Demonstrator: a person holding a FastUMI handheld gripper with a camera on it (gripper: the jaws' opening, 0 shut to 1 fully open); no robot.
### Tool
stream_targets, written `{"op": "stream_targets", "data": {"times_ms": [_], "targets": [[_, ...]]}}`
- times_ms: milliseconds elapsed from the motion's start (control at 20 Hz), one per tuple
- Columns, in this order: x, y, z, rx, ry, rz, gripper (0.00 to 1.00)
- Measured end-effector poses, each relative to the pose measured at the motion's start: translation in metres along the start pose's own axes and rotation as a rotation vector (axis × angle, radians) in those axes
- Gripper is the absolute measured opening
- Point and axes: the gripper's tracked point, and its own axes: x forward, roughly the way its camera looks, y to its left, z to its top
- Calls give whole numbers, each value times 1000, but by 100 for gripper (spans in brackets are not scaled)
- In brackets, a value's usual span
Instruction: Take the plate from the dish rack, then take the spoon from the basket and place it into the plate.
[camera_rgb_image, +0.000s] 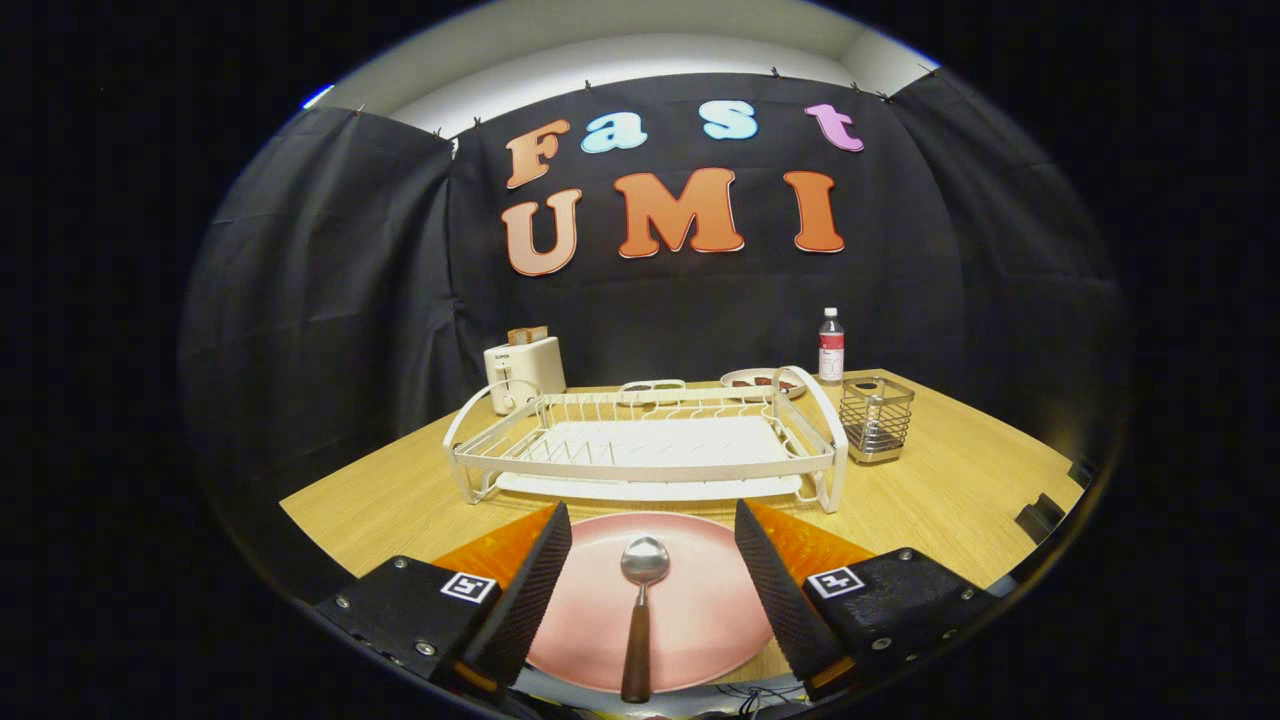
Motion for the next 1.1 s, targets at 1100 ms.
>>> {"op": "stream_targets", "data": {"times_ms": [1100], "targets": [[-2, -68, 51, -6, 4, -93, 97]]}}
